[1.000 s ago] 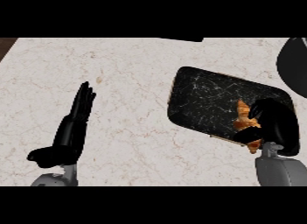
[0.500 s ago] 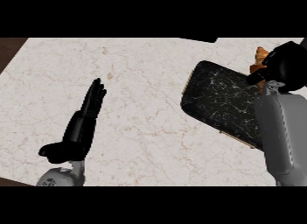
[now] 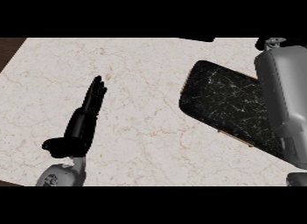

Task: Pick the croissant from the tray and place it in the pot

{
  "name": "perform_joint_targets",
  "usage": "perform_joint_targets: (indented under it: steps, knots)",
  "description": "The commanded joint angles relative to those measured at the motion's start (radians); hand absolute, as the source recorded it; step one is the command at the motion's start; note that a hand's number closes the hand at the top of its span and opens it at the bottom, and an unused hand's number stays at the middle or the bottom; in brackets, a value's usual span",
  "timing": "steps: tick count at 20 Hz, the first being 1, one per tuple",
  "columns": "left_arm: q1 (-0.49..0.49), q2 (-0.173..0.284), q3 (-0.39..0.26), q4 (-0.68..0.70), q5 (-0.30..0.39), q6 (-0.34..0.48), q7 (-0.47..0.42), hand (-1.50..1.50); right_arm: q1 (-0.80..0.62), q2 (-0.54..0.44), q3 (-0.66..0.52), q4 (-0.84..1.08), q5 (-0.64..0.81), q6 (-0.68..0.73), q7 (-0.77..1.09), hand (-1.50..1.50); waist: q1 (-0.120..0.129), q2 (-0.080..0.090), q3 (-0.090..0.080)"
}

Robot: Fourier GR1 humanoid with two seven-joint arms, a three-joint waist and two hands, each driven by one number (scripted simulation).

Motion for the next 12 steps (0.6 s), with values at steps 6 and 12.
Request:
perform_joint_targets:
  steps: [6, 12]
  knots:
    - [0.035, -0.001, 0.029, 0.005, 0.011, 0.015, -0.012, 0.0, -0.136, -0.041, -0.079, 0.277, 0.115, -0.133, 0.173, 1.5, -0.048, -0.012, 0.003]
    - [0.031, -0.002, 0.042, 0.002, -0.006, 0.039, -0.012, 0.0, -0.174, -0.127, -0.156, 0.384, 0.117, -0.187, 0.132, 1.5, -0.09, -0.023, 0.004]
